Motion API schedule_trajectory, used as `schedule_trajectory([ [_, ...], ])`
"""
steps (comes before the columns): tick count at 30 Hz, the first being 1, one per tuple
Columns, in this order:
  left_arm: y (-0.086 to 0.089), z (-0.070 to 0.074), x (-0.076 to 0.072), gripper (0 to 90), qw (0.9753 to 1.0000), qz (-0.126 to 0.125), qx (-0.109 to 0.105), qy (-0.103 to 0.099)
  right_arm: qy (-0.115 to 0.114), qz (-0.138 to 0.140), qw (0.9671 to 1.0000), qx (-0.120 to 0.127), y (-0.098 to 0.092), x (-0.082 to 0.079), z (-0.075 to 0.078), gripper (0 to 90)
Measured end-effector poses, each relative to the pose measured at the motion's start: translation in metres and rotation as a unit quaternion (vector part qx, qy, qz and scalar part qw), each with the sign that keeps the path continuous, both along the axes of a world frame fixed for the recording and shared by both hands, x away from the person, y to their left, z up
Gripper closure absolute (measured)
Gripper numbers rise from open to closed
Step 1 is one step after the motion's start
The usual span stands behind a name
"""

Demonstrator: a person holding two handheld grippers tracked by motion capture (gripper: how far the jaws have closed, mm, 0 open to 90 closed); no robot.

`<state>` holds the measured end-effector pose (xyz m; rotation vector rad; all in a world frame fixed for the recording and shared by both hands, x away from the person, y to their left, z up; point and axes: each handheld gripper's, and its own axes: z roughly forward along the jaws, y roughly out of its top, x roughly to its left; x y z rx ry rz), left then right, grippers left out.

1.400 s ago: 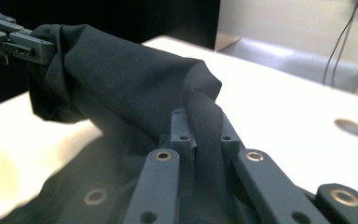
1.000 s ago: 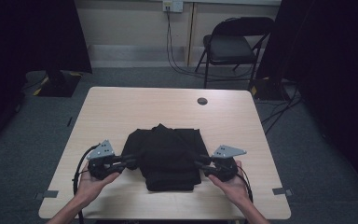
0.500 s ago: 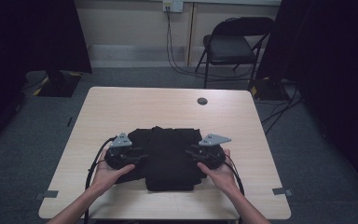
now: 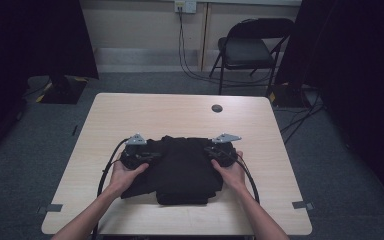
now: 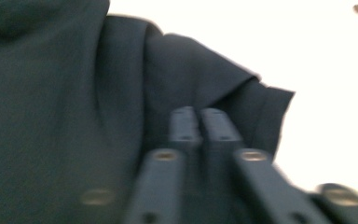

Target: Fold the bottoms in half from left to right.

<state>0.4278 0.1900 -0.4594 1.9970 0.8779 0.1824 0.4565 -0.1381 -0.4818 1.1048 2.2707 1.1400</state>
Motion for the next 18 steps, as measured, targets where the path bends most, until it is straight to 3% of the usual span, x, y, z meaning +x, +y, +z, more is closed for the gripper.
schedule_trajectory([
  [1, 0.004, 0.005, -0.004, 89.2, 1.0000, -0.001, -0.007, -0.004, -0.007, -0.006, 0.9999, 0.005, -0.002, -0.001, 0.003, 90.0],
  [3, 0.012, 0.013, -0.011, 89.3, 0.9999, -0.004, 0.002, -0.015, -0.021, -0.023, 0.9995, 0.004, -0.008, -0.003, 0.011, 90.0],
  [6, 0.025, 0.012, -0.020, 89.3, 0.9999, 0.000, 0.009, -0.014, -0.011, -0.052, 0.9986, 0.008, -0.025, -0.001, 0.014, 90.0],
  [8, 0.030, 0.007, -0.025, 89.2, 0.9999, -0.003, 0.009, -0.006, -0.012, -0.059, 0.9982, -0.002, -0.028, -0.003, 0.012, 90.0],
  [11, 0.029, 0.001, -0.032, 87.9, 0.9998, -0.012, 0.015, 0.003, -0.011, -0.047, 0.9985, -0.024, -0.026, -0.004, 0.009, 89.8],
  [13, 0.026, 0.004, -0.031, 71.2, 0.9999, -0.003, 0.013, -0.005, -0.018, -0.050, 0.9980, -0.035, -0.019, -0.005, 0.007, 67.5],
  [15, 0.024, 0.011, -0.028, 58.4, 0.9998, 0.007, 0.000, -0.017, -0.039, -0.057, 0.9969, -0.037, -0.014, -0.010, 0.014, 57.3],
  [17, 0.019, 0.020, -0.026, 53.6, 0.9984, 0.016, 0.016, -0.052, -0.053, -0.035, 0.9978, -0.016, -0.008, -0.020, 0.026, 55.4],
  [18, 0.017, 0.022, -0.024, 52.4, 0.9979, 0.020, 0.020, -0.058, -0.054, -0.020, 0.9984, -0.004, -0.005, -0.025, 0.031, 57.5],
])
